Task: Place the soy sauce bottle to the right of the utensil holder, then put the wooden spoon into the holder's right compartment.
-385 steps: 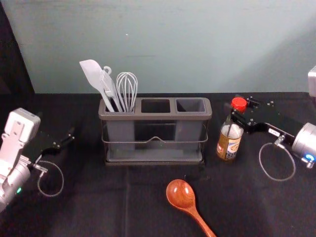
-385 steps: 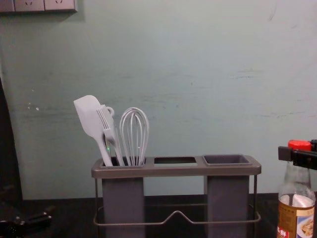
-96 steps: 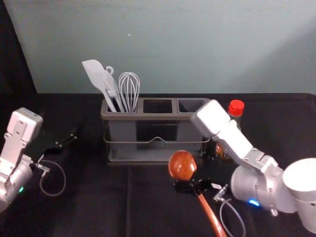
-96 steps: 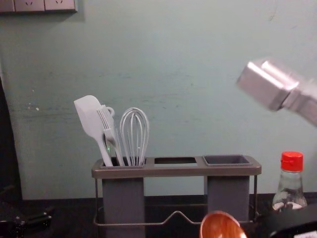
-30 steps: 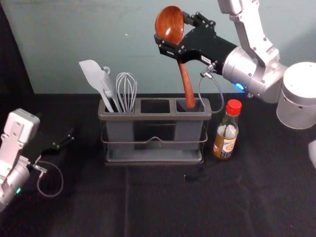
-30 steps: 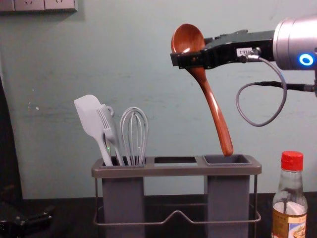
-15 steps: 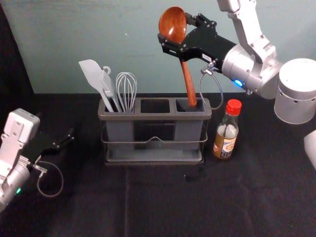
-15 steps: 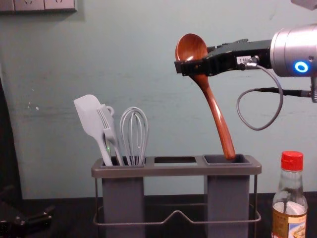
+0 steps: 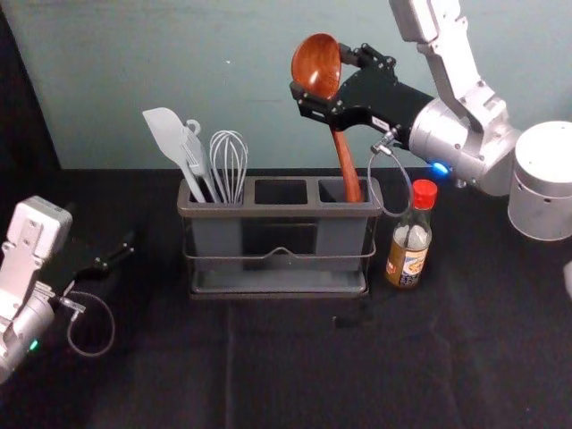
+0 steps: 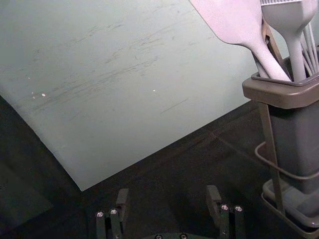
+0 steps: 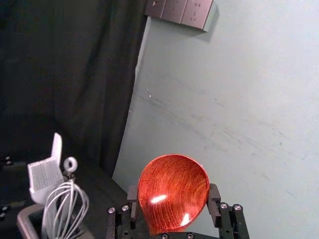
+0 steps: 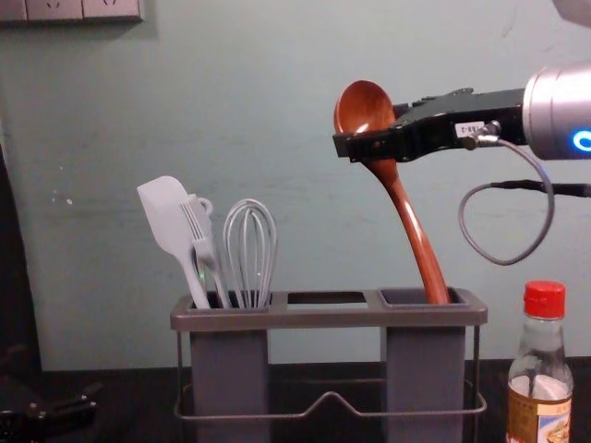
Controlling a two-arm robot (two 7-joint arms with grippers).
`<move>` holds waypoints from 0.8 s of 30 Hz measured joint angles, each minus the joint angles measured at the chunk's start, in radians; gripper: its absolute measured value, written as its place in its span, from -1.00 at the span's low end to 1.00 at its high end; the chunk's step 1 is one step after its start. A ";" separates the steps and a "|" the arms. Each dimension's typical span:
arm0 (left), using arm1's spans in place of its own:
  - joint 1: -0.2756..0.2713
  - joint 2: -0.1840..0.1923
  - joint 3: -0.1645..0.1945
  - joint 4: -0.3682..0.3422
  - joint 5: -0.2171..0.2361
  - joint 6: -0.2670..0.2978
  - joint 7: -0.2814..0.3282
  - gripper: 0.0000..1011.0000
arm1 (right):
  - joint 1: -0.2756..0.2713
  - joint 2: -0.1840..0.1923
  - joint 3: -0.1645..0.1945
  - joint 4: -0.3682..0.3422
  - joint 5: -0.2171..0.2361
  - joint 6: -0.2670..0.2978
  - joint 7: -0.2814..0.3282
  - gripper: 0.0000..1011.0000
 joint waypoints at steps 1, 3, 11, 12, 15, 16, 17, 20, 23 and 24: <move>0.000 0.000 0.000 0.000 0.000 0.000 0.000 1.00 | -0.003 0.003 0.001 -0.006 0.001 0.001 0.001 0.65; 0.000 0.000 0.000 0.000 0.000 0.000 0.000 1.00 | -0.013 0.012 0.003 -0.021 0.003 0.004 0.006 0.65; 0.000 0.000 0.000 0.000 0.000 0.000 0.000 1.00 | -0.052 0.042 0.020 -0.079 0.019 0.007 0.008 0.65; 0.000 0.000 0.000 0.000 0.000 0.000 0.000 1.00 | -0.057 0.045 0.024 -0.087 0.021 0.008 0.008 0.65; 0.000 0.000 0.000 0.000 0.000 0.000 0.000 1.00 | -0.088 0.068 0.043 -0.127 0.035 0.008 0.008 0.65; 0.000 0.000 0.000 0.000 0.000 0.000 0.000 1.00 | -0.094 0.072 0.047 -0.135 0.038 0.007 0.008 0.65; 0.000 0.000 0.000 0.000 0.000 0.000 0.000 1.00 | -0.102 0.077 0.051 -0.144 0.040 0.007 0.007 0.65; 0.000 0.000 0.000 0.000 0.000 0.000 0.000 1.00 | -0.131 0.098 0.065 -0.178 0.051 0.003 0.007 0.65; 0.000 0.000 0.000 0.000 0.000 0.000 0.000 1.00 | -0.162 0.117 0.075 -0.209 0.059 -0.007 0.008 0.65; 0.000 0.000 0.000 0.000 0.000 0.000 0.000 1.00 | -0.170 0.122 0.077 -0.216 0.060 -0.009 0.008 0.65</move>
